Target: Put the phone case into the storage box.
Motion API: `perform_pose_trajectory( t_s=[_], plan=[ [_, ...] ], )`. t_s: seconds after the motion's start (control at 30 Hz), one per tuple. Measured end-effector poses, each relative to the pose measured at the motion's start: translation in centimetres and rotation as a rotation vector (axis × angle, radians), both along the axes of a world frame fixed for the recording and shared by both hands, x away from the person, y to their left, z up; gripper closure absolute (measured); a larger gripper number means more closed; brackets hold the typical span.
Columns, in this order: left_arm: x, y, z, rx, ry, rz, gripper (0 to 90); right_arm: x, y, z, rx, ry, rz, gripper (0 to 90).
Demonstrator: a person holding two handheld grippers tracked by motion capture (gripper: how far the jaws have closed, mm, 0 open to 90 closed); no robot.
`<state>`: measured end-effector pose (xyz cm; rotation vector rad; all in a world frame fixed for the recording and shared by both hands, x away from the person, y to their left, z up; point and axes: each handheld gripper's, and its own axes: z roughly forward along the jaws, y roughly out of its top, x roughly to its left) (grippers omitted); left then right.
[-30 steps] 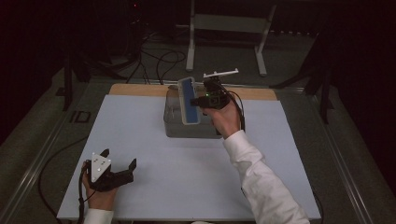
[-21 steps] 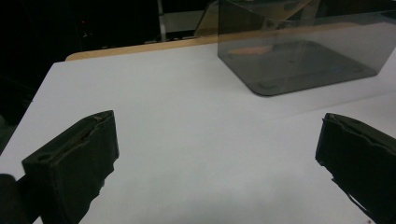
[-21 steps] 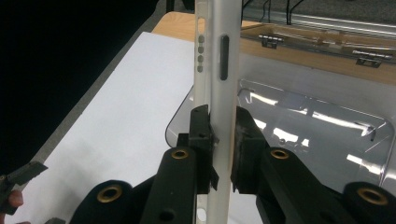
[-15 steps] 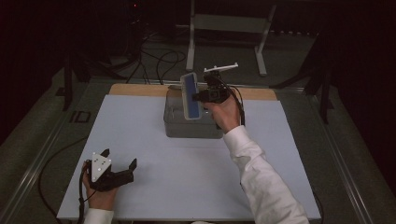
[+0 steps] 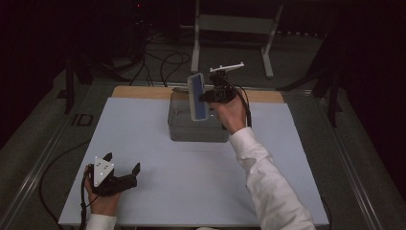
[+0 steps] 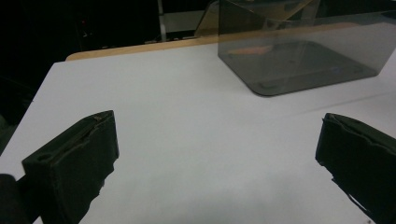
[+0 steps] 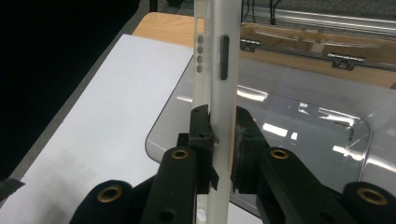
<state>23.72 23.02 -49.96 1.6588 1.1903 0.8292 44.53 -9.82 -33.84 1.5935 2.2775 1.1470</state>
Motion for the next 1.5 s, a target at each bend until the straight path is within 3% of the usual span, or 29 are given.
perform_pose_trajectory(
  t_s=[1.5],
  plan=[
    [0.0,0.0,0.0,0.002,-0.002,-0.001,0.2,1.7,-2.5,0.0,-0.061,0.018,-0.113,81.4]
  ],
)
